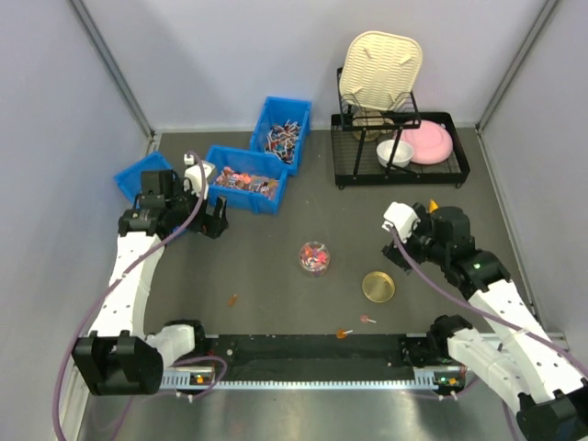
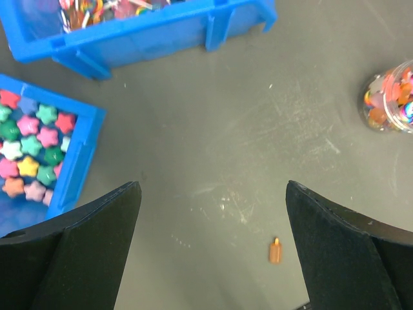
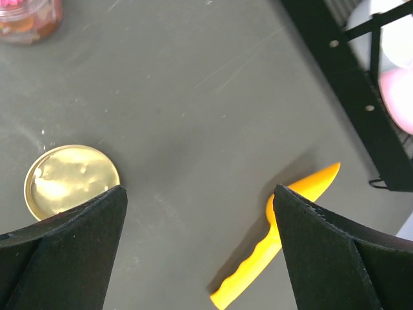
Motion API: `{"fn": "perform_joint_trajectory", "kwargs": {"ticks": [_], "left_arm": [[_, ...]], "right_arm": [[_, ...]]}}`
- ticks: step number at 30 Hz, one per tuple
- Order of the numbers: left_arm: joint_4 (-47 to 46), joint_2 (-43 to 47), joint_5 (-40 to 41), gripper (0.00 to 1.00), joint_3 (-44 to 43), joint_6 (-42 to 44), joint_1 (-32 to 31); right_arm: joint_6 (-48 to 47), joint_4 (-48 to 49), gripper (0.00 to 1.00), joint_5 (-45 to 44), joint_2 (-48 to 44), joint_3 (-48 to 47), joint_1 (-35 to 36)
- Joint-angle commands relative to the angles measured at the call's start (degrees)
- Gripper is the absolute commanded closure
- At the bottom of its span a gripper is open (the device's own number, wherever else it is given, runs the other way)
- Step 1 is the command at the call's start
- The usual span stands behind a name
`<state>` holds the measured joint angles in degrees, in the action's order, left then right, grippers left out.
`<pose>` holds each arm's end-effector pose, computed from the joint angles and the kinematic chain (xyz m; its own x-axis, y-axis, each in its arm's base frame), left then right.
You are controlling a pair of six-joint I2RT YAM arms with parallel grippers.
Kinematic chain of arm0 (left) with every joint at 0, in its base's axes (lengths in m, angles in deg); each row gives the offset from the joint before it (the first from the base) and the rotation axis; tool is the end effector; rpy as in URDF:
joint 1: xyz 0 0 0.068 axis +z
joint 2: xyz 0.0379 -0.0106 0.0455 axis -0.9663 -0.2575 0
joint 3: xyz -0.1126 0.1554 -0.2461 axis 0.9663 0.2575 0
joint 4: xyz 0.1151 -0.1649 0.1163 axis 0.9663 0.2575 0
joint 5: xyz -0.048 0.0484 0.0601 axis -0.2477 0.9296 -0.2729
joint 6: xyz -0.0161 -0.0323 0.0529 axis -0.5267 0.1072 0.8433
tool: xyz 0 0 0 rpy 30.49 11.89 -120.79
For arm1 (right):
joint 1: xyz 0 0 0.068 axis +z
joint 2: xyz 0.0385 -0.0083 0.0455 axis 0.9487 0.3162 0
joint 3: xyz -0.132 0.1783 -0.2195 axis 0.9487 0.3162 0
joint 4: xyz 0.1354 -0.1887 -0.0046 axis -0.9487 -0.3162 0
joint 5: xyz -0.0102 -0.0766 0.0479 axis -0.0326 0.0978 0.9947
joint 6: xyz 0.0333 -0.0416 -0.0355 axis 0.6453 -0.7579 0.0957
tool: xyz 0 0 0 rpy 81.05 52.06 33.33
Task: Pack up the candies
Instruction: Place the spatula at the center of the board, then pick up the bottle lid at the center of the board.
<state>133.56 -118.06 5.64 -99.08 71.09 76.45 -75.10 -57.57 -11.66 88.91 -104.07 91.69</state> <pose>0.1861 -0.0151 0.3488 -0.6153 0.2702 -0.7406 0.4605 0.8856 -0.0595 0.1009 0.0462 0.3007 -0.1829 -0.6725 -0.7171 -0.7082 0.5961 -0.3784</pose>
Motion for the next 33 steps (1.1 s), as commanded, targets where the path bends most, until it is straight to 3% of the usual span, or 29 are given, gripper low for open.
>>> {"fn": "perform_joint_trajectory", "kwargs": {"ticks": [1, 3, 7, 10, 33], "left_arm": [[-6.8, 3.6, -3.9, 0.01, 2.3, 0.5, 0.2], [-7.2, 3.7, -4.8, 0.01, 3.5, 0.7, 0.3], [-7.3, 1.8, -4.9, 0.01, 3.4, -0.2, 0.5], [-7.1, -0.2, -4.7, 0.01, 3.0, -0.5, 0.7], [-7.5, -0.1, -7.9, 0.01, 3.8, -0.6, 3.6]], "right_arm": [[-2.5, 0.3, 0.08, 0.5, 0.1, 2.0, 2.6], [-4.0, -0.4, 0.08, -3.1, 1.3, 3.7, 5.5], [-4.6, -0.5, 0.09, -10.0, 2.8, 8.2, 18.2], [-4.1, -0.9, 0.11, -13.0, 4.2, 9.9, 21.8], [-3.8, -6.9, 0.21, -4.1, 9.9, 8.7, 28.7]]}}
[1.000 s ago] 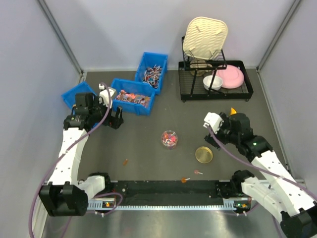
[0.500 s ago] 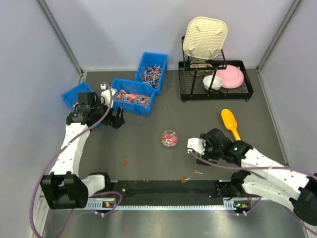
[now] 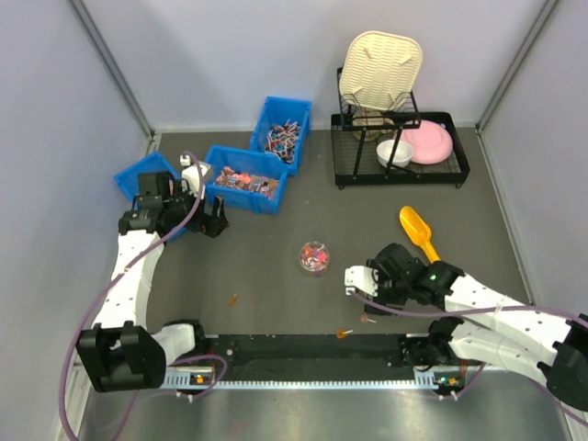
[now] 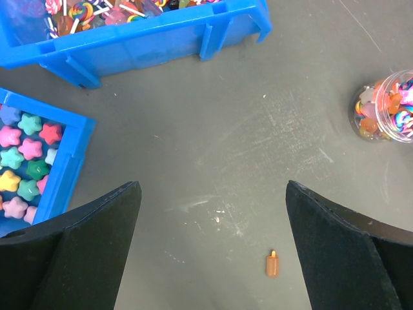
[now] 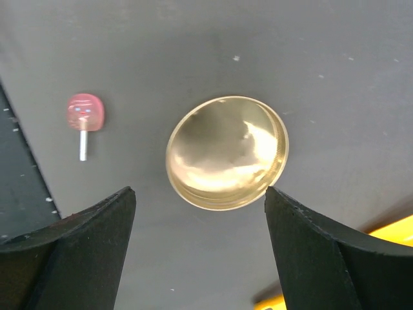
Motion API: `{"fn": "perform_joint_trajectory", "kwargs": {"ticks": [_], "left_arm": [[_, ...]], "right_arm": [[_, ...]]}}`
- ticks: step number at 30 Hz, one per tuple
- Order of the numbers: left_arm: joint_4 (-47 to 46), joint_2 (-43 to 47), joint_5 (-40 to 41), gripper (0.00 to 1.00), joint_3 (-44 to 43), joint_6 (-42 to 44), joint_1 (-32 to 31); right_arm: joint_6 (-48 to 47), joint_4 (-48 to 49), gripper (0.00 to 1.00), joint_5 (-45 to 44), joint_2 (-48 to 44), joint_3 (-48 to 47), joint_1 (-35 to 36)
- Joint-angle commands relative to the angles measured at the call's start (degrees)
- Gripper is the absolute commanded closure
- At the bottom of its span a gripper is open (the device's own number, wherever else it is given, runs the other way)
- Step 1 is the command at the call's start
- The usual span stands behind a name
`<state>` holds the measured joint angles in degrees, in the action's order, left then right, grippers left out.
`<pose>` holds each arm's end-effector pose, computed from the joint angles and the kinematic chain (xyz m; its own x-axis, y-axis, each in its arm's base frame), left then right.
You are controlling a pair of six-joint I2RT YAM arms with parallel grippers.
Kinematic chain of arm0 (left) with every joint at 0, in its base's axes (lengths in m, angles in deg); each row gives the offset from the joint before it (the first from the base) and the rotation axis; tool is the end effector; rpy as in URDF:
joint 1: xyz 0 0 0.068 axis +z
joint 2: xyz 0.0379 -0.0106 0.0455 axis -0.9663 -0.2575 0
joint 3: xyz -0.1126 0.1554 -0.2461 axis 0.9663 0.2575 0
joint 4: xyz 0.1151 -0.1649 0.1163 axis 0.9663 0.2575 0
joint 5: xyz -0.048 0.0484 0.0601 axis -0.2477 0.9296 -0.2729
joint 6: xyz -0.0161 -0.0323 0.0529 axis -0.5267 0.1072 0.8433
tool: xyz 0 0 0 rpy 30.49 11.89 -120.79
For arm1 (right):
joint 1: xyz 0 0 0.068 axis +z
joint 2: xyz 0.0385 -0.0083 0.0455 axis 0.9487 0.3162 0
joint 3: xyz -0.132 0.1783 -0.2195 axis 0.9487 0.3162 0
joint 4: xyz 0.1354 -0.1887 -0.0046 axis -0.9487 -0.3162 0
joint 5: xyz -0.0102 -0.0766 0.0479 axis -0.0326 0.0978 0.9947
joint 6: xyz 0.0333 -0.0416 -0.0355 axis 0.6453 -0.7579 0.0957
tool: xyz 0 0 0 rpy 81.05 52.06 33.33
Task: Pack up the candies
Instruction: Pick up the bottle lid at the center of the board.
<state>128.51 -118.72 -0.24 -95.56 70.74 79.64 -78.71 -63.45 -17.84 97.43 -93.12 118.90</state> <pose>0.1928 -0.0088 0.3373 -0.6000 0.2187 -0.7695 0.4720 0.8734 -0.1198 0.0713 0.0823 0.2209 0.0097 -0.9137 -0.4062 -0.9635 0.1001 -0.2481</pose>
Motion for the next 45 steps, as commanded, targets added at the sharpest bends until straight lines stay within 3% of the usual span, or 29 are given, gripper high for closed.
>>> {"fn": "perform_joint_trajectory", "kwargs": {"ticks": [1, 6, 22, 33, 39, 45], "left_arm": [[-2.6, 0.6, -2.1, 0.01, 0.3, -0.4, 0.5], [-2.5, 0.7, -2.7, 0.01, 0.5, -0.4, 0.8], [-1.8, 1.0, -6.8, 0.01, 0.4, 0.2, 1.5], [-1.1, 4.9, -14.0, 0.01, 1.1, 2.6, 1.8], [1.8, 5.5, -20.6, 0.01, 1.1, 8.1, 1.8], [7.4, 6.2, -24.9, 0.01, -3.9, 17.4, -0.9]], "right_arm": [[-0.1, -0.8, 0.23, 1.8, 3.1, -2.2, 1.8], [1.0, 2.1, 0.27, -3.3, 8.1, -1.6, 2.1], [0.7, 2.8, 0.48, -1.4, 11.6, -0.9, 3.0], [0.8, 2.3, 1.00, -2.4, 12.0, -1.7, 4.2], [0.6, 1.4, 1.00, -1.1, 4.1, -3.5, 4.3], [0.3, -8.7, 1.00, 7.7, 1.6, -18.0, 4.2]]}}
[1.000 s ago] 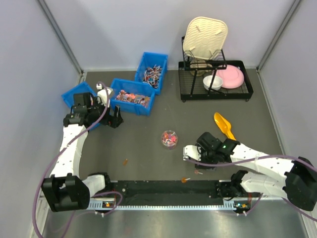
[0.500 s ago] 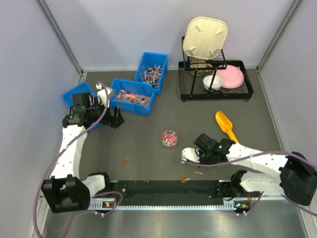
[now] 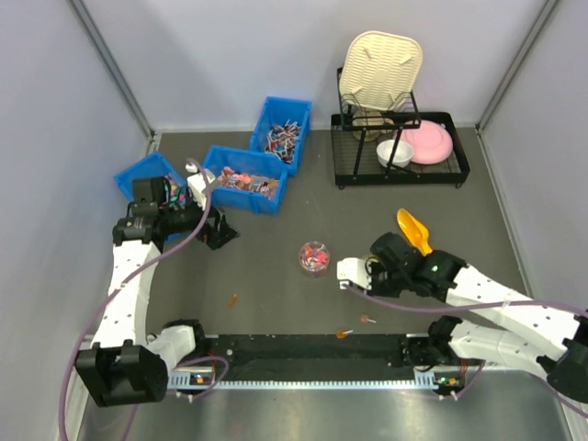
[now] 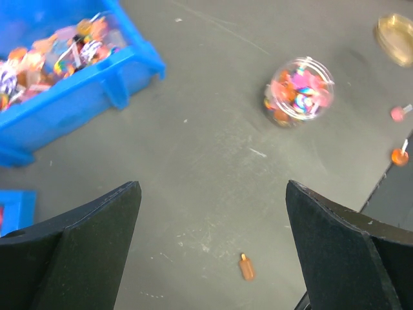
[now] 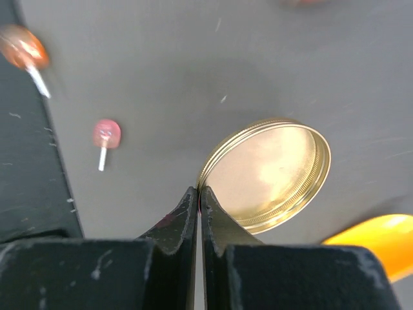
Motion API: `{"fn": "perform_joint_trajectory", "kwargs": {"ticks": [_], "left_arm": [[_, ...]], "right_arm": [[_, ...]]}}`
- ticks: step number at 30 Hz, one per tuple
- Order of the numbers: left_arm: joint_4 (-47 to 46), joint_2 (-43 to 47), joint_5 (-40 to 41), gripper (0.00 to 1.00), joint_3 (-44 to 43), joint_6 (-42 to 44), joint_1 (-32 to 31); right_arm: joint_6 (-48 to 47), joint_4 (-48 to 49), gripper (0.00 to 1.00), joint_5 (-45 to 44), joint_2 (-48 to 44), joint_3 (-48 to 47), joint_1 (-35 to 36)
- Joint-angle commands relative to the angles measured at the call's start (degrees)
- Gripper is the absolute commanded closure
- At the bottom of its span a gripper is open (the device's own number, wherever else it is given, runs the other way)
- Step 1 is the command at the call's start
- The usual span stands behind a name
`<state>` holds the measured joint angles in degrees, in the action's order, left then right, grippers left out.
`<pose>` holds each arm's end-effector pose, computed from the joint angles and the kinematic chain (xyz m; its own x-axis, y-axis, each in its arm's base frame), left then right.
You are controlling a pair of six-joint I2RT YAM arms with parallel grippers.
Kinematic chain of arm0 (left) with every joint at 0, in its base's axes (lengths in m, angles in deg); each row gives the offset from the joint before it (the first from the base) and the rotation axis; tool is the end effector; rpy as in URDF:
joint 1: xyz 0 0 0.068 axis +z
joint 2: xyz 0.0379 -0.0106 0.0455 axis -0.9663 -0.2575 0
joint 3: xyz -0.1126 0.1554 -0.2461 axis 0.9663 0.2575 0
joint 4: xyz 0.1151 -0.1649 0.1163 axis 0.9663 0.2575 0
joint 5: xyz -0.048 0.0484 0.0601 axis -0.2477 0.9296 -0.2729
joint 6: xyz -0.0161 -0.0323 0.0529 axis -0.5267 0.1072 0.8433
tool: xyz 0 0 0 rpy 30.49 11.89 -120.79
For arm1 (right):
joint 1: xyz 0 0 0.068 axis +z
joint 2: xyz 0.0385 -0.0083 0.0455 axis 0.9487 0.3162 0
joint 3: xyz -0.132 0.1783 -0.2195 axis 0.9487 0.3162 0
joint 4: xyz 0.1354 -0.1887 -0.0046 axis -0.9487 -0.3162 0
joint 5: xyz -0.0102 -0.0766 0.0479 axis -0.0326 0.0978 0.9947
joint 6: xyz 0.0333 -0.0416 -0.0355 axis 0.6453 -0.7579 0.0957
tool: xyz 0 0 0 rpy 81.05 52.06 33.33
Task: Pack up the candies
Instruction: Pick up the bottle lid at the center of the board.
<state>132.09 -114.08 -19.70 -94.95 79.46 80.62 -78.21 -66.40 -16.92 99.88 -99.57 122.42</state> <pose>0.1630 -0.0216 0.3494 -0.4303 0.2546 -0.8661 0.7266 0.6670 -0.1649 0.0738 0.0973 0.2454 0.0646 -0.9009 -0.4292 -0.9686 0.0469 -0.2441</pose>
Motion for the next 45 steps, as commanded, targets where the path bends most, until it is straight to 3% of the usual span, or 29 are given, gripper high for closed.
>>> {"fn": "perform_joint_trajectory", "kwargs": {"ticks": [1, 7, 12, 16, 28, 35, 45], "left_arm": [[4.7, 1.7, -5.1, 0.01, -5.4, 11.9, -2.7], [5.2, 3.8, -7.9, 0.01, -9.0, 22.6, -8.6], [4.8, 6.8, -17.9, 0.01, -6.3, 30.9, -13.9], [12.8, 4.7, -24.8, 0.01, -5.9, 48.1, -14.5], [13.1, -0.8, -28.7, 0.03, -7.7, 47.9, -22.8], [13.1, -1.6, -28.4, 0.11, -7.2, 47.3, -24.4], [11.9, -1.2, -30.2, 0.34, -4.8, 45.9, -25.7]], "right_arm": [[-0.9, -7.3, 1.00, 9.4, 0.0, -13.9, 0.7], [-4.1, -15.7, 1.00, 21.2, 6.2, -27.9, 0.7], [-5.3, -22.6, 1.00, 33.2, 12.2, -39.9, 0.7], [-6.2, -26.4, 1.00, 40.0, 16.1, -46.5, 0.7], [-5.1, -26.7, 1.00, 50.6, 27.4, -57.7, 0.7], [-4.9, -26.6, 1.00, 53.1, 33.4, -64.2, 0.7], [-4.2, -26.4, 1.00, 53.6, 41.0, -71.3, 0.7]]}}
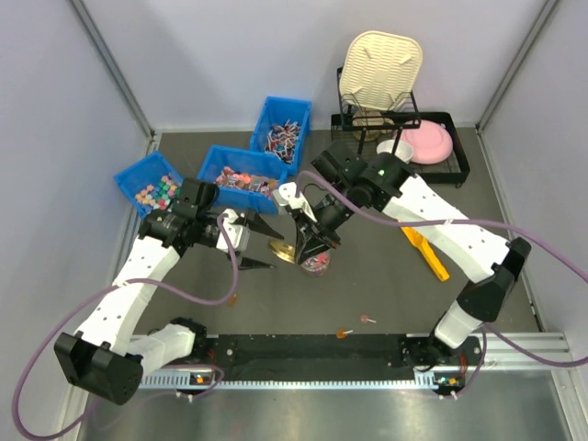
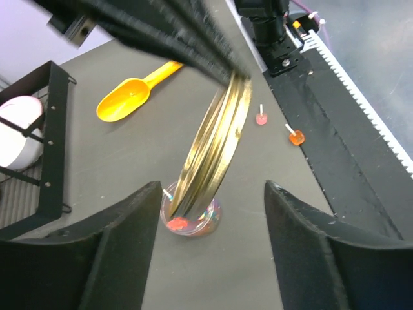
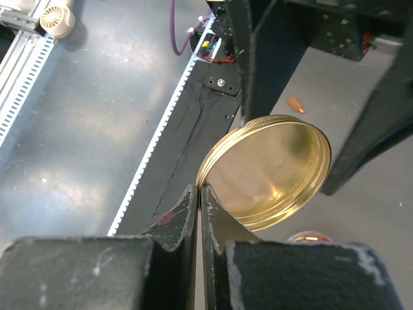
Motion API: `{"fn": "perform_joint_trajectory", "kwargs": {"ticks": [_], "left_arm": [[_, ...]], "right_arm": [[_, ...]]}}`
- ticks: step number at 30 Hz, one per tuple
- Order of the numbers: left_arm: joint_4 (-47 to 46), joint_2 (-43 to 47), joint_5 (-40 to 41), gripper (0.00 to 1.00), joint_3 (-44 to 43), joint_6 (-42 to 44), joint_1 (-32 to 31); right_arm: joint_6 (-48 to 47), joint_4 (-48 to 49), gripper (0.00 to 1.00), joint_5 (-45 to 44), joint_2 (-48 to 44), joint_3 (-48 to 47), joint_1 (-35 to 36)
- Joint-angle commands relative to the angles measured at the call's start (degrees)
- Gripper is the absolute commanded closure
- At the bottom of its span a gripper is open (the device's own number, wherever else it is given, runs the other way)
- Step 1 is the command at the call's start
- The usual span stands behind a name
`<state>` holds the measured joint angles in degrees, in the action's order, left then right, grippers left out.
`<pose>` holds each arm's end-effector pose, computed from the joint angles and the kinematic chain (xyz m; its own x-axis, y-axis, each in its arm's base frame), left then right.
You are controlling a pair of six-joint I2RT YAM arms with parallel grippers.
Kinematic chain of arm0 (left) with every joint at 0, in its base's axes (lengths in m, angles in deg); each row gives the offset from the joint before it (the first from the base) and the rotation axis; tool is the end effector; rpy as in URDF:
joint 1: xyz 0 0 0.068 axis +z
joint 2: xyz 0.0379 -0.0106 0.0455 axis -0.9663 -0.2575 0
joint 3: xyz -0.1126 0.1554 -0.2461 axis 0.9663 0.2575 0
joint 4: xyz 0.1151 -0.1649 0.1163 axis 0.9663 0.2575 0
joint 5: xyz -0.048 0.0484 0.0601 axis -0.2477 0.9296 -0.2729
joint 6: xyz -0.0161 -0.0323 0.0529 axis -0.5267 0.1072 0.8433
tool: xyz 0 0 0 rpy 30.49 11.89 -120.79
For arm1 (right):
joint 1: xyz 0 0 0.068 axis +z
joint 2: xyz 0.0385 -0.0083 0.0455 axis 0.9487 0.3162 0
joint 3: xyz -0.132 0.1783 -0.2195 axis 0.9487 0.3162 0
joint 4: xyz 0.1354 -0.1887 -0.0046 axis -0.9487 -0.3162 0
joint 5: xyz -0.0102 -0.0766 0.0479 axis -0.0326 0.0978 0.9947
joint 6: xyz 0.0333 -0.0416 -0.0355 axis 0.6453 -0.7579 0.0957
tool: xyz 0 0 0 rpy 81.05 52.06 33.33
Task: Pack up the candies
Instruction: Pick up the bottle lid at the center of the board.
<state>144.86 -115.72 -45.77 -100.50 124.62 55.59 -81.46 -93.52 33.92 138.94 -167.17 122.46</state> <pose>0.1159 -0.0918 0.3736 0.3462 0.1457 -0.9268 0.9217 -0.2369 0.3071 0.1477 0.2466 0.4307 0.0609 -0.5173 -0.8536 -0.8853 -0.4230 0.1932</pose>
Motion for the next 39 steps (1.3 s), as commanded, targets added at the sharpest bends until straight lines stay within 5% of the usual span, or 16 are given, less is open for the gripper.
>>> {"fn": "perform_joint_trajectory", "kwargs": {"ticks": [1, 3, 4, 10, 14, 15, 21, 27, 32, 39], "left_arm": [[-1.0, 0.5, -4.4, 0.42, 0.9, 0.6, -0.8], [-1.1, 0.6, -4.9, 0.54, 1.2, 0.3, -0.8], [-1.0, 0.6, -5.4, 0.69, 1.3, 0.3, -0.9], [-1.0, 1.3, -6.2, 0.77, 2.1, 0.1, -0.9], [-1.1, 1.8, -6.3, 0.93, 2.8, 0.2, -0.9], [-1.1, 1.8, -6.3, 1.00, 2.9, 0.2, -0.9], [-5.5, 2.1, -5.2, 1.00, 2.7, -7.5, -0.8], [-19.1, 1.3, -2.3, 1.00, 3.9, -23.7, -0.9], [-31.2, 0.3, 3.6, 1.00, 4.4, -38.4, -0.9], [-27.9, -3.0, 11.1, 1.00, -5.4, -43.3, -0.9]], "right_arm": [[-1.0, 0.9, 1.00, 2.7, 2.4, -4.1, 0.6], [-0.7, 0.8, 1.00, 2.7, 3.4, -5.5, 0.7], [-0.6, 0.8, 1.00, 2.7, 3.8, -6.1, 0.6], [-0.5, 0.9, 1.00, 1.2, 4.7, -6.5, 0.6], [-0.6, 1.0, 1.00, -0.7, 4.5, -6.5, 0.3], [-0.6, 1.0, 0.93, -1.2, 4.5, -6.5, 0.1], [2.1, 6.0, 0.44, -10.9, 0.7, -5.9, -1.5], [6.5, 19.0, 0.20, -24.9, -11.0, 7.3, -1.8], [7.7, 30.4, 0.14, -36.9, -17.7, 19.3, -1.7], [7.8, 42.0, 0.11, -49.1, -24.5, 29.3, -1.6]]}}
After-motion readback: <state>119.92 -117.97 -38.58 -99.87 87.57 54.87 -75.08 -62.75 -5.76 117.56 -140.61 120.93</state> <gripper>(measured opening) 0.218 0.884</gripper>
